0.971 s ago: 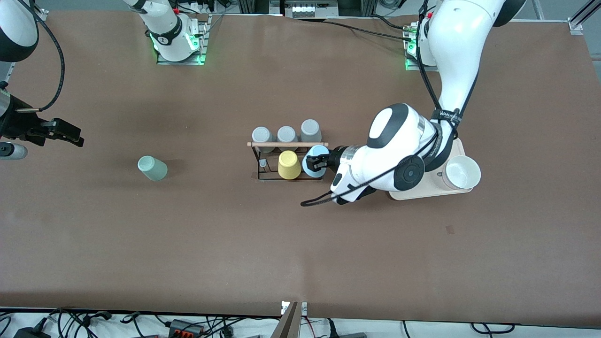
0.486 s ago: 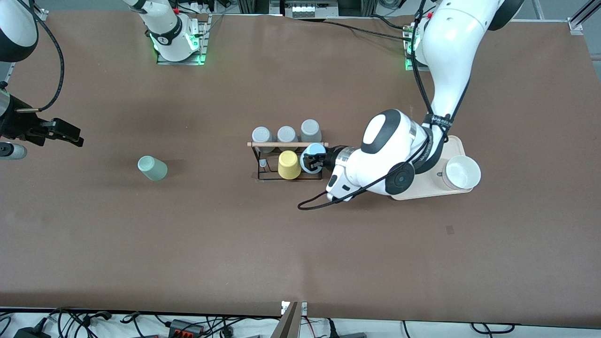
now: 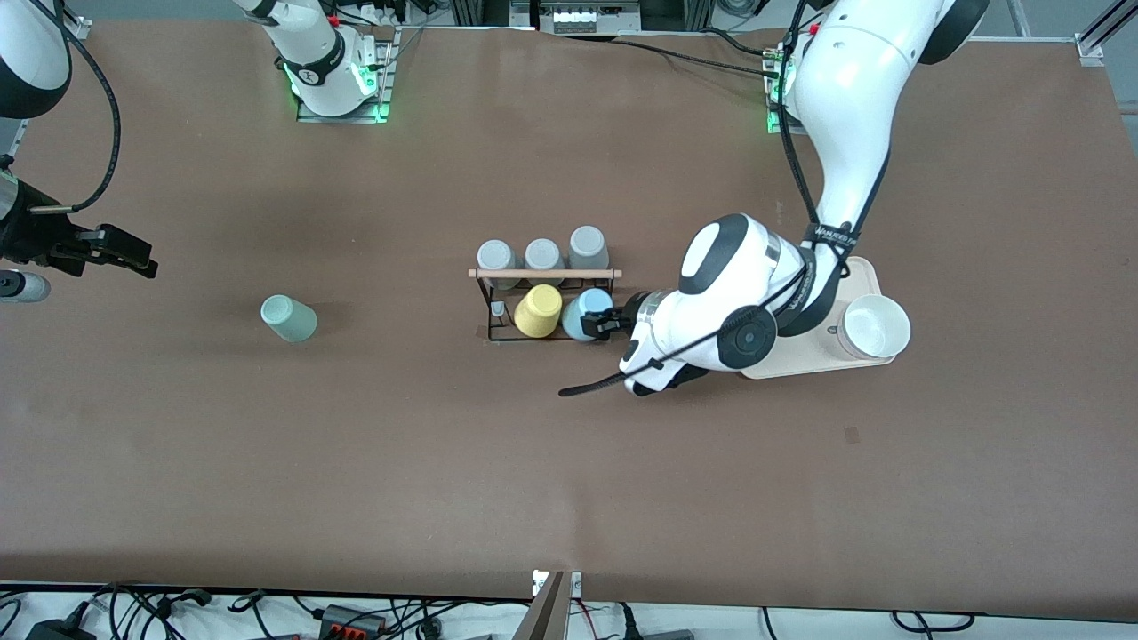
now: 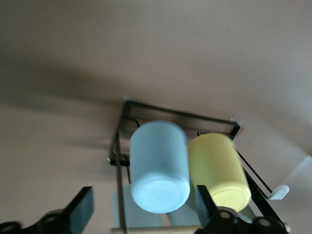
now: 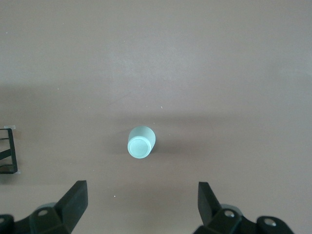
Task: Hang scattered cups on rack with three cups
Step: 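Hang the light blue cup on the rack peg beside the yellow cup, then open the left gripper and withdraw it toward the tray, then reach the right gripper to the pale green cup and grasp it, then lift the pale green cup and carry it to the rack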
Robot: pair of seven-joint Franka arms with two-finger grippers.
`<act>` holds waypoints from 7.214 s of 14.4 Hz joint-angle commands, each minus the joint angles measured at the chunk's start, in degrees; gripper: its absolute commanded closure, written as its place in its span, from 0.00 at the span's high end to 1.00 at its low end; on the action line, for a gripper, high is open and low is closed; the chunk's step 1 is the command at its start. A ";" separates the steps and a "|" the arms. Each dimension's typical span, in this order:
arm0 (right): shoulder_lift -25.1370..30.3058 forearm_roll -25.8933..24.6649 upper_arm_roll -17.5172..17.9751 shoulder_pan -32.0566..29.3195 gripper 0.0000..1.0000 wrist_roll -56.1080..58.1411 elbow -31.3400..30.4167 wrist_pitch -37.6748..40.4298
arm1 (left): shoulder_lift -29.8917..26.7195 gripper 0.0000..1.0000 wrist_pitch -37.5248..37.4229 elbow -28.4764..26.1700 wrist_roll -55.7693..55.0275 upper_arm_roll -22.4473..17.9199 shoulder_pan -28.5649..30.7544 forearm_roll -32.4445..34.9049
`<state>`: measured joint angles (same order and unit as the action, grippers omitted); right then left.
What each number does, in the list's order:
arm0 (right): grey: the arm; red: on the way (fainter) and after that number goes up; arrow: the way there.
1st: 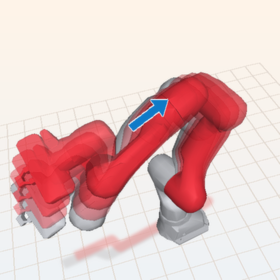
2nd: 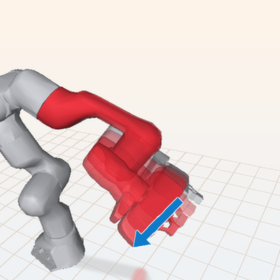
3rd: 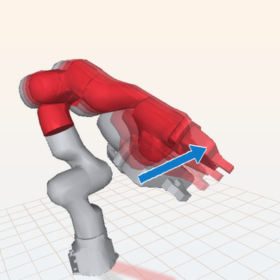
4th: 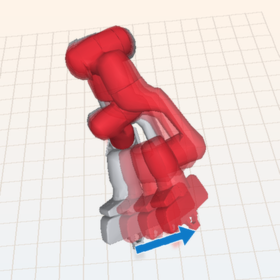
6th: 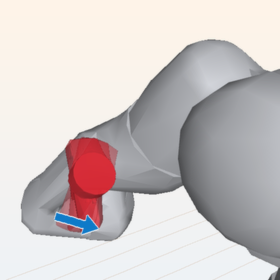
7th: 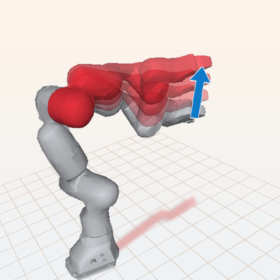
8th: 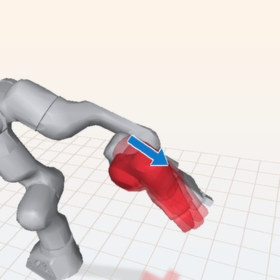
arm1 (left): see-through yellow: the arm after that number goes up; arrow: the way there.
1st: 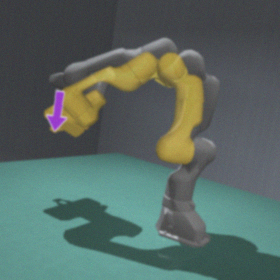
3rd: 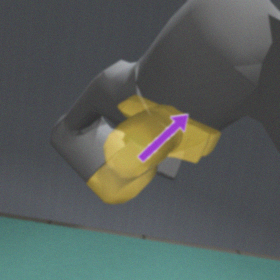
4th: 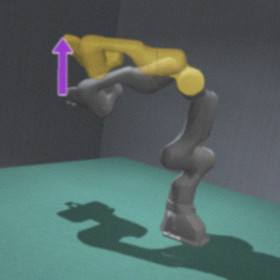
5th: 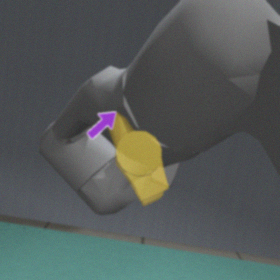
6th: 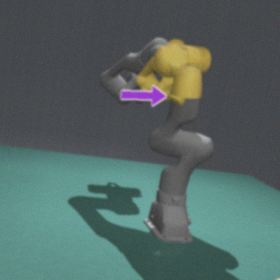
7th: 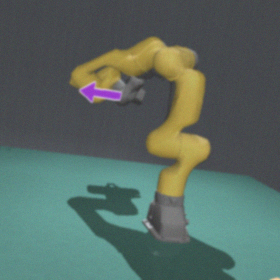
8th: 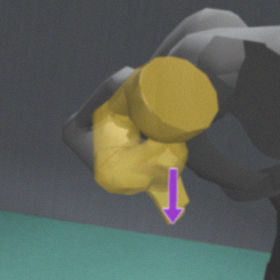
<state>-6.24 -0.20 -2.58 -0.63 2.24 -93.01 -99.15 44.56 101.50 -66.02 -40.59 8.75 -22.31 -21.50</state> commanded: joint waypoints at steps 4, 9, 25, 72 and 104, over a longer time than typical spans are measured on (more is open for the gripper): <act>0.26 0.03 0.03 -0.25 1.00 0.05 0.11 0.63 | -11.76 1.00 -5.60 -0.86 0.77 -0.93 2.26 17.77; 0.43 -0.06 0.21 0.37 1.00 0.49 0.20 0.54 | -19.77 1.00 -14.82 -0.86 0.86 0.04 11.22 17.64; -2.20 -0.67 0.65 2.82 1.00 -0.13 0.28 -1.66 | -34.71 1.00 -11.78 -21.76 14.55 -0.05 18.35 19.82; -13.36 -2.26 0.56 2.74 0.93 -2.41 -31.80 -41.83 | -34.37 1.00 -11.77 -15.80 31.18 -0.23 23.71 18.95; -17.58 -0.94 10.58 21.71 0.24 -16.73 4.67 -12.21 | -35.51 1.00 -13.08 -17.47 33.64 -0.14 24.24 18.95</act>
<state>-21.96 -1.42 8.21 18.05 -12.55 -92.01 -113.52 10.72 88.34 -82.14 -8.46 8.43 1.24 -1.47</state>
